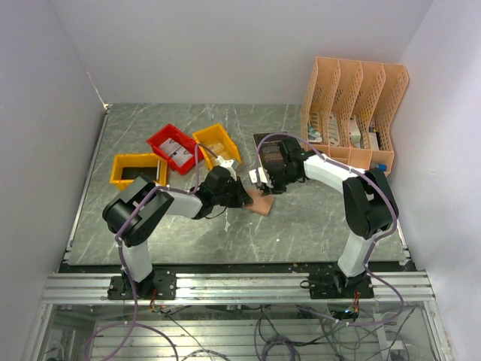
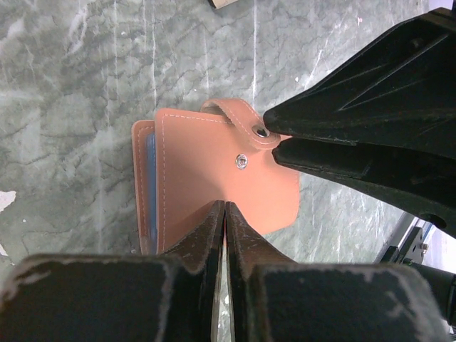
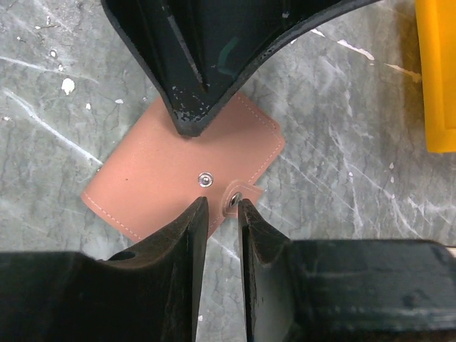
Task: Put the credit cards into the card holder
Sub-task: Close the card holder at the center of the board.
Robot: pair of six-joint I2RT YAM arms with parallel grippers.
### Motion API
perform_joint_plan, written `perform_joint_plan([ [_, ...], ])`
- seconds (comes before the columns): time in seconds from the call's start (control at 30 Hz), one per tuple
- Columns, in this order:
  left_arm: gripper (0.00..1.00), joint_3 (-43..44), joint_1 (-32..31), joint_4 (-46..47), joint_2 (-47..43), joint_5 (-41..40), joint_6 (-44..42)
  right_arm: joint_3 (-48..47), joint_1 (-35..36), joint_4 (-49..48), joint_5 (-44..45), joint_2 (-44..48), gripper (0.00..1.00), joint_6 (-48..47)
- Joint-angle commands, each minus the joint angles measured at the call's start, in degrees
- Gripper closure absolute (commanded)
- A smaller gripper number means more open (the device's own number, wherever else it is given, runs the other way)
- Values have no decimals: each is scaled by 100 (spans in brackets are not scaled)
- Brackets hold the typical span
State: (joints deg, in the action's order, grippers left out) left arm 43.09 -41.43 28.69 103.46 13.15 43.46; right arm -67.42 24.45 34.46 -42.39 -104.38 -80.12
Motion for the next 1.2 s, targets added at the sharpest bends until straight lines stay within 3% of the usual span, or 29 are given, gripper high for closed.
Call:
perform_joint_plan([
  [0.0, 87, 78, 41, 44, 104, 99, -118, -53, 68, -201, 81, -86, 77, 172],
  [0.5, 88, 58, 78, 120, 218, 153, -80, -98, 78, -108, 209, -82, 100, 137],
  [1.17, 93, 113, 87, 135, 385, 242, -65, 200, 200, 87, 157, 33, 100, -44],
])
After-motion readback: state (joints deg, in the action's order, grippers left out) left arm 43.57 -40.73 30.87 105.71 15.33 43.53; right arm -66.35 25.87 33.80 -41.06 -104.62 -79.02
